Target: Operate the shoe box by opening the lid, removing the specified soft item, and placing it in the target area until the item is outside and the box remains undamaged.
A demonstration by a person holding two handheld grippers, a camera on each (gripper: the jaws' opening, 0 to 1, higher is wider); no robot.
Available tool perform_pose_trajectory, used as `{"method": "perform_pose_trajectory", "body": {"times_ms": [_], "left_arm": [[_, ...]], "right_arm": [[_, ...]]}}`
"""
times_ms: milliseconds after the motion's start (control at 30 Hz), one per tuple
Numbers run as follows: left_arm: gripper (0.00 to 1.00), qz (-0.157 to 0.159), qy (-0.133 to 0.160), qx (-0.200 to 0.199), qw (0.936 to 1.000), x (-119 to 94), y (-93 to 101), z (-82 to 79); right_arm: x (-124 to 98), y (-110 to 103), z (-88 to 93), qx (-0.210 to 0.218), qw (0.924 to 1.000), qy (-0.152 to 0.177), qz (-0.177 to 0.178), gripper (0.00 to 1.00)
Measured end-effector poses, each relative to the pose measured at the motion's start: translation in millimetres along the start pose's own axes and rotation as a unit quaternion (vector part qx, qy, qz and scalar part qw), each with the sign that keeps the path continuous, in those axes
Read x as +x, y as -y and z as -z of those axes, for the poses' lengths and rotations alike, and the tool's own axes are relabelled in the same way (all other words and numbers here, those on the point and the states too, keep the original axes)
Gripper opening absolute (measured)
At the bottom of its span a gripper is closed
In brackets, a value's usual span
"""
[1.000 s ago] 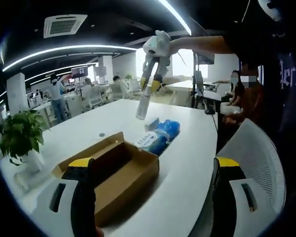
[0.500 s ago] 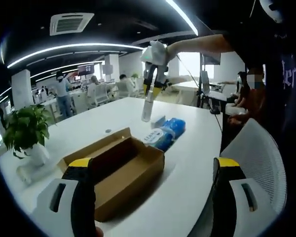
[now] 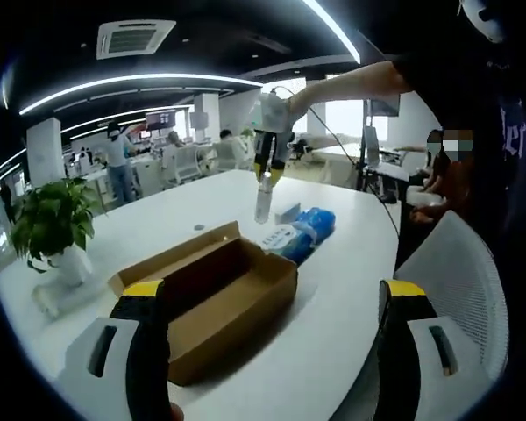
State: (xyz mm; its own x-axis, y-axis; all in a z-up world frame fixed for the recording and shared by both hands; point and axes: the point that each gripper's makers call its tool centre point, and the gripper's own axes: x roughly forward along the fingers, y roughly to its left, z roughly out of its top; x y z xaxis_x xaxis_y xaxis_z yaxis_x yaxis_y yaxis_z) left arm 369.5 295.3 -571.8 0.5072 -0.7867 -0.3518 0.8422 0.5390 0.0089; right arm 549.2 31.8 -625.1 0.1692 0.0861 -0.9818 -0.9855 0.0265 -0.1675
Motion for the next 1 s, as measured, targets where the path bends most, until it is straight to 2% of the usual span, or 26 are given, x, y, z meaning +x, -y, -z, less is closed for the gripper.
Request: {"method": "perform_pose_trajectory", "body": {"times_ms": [667, 1000], "left_arm": [[0.99, -0.004, -0.005, -0.014, 0.9999, 4, -5.0, 7.3], [0.99, -0.013, -0.004, -0.025, 0.9996, 0, -3.3, 17.2]], "right_arm": [[40, 9, 10.4, 0.032, 0.9993, -0.019, -0.009, 0.15], [62, 10, 15.6, 0.036, 0.9987, -0.033, -0.012, 0.15]]}}
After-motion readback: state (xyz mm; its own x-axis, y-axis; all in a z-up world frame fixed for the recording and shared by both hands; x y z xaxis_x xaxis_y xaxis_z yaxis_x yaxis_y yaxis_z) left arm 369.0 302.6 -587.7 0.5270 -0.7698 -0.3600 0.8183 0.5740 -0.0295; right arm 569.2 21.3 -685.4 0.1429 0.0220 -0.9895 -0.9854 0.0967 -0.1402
